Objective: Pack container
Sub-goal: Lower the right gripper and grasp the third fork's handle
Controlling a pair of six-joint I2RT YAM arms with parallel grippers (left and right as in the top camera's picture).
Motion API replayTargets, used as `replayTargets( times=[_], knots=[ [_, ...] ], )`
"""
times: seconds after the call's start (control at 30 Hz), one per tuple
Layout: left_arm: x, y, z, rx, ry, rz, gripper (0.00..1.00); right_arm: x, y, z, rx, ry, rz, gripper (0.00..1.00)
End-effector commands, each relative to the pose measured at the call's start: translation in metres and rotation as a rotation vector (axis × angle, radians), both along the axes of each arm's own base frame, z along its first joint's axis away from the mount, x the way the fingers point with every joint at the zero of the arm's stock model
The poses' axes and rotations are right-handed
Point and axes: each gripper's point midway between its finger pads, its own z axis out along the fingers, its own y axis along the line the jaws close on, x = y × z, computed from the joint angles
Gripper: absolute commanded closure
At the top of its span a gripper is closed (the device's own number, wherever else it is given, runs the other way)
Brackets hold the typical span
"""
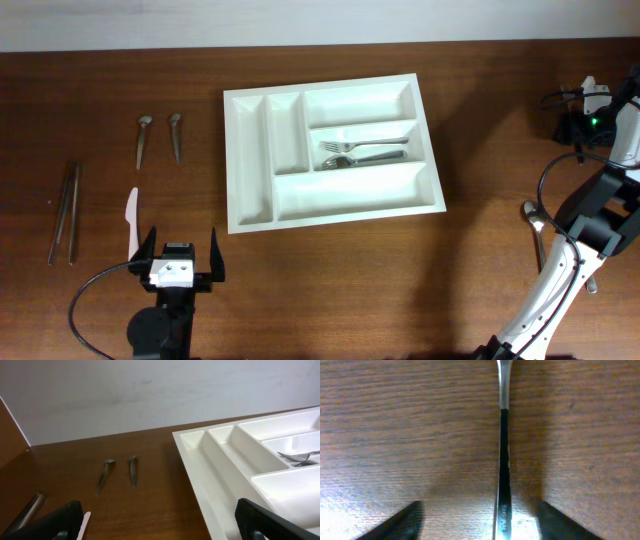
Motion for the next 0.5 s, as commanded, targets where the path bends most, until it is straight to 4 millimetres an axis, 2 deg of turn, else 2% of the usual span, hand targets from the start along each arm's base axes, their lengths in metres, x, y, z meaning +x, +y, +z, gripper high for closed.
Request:
replayTargets(
  times=[0.0,0.07,0.13,0.47],
  knots=[
    [0.0000,-0.0004,-0.0012,0.016,-0.001,-0.002,0.01,-0.0143,-0.0011,-0.0246,-0.002,0.072,0.015,0.39],
    [0.0000,-0.0004,-0.0013,0.016,0.000,-0.002,0.01,-0.0142,-0.0012,-0.0246,-0.003,0.071,0.015,0.53],
    [0.0000,-0.0004,-0.0013,0.016,0.000,-0.002,0.01,-0.0144,-0.0014,-0.0246,-0.003,0.072,0.015,0.60],
    [0.0000,-0.0004,-0.0013,0.016,0.000,-0.002,0.01,-0.0142,-0.0012,-0.0246,-0.003,0.072,0.015,0.79]
  ],
)
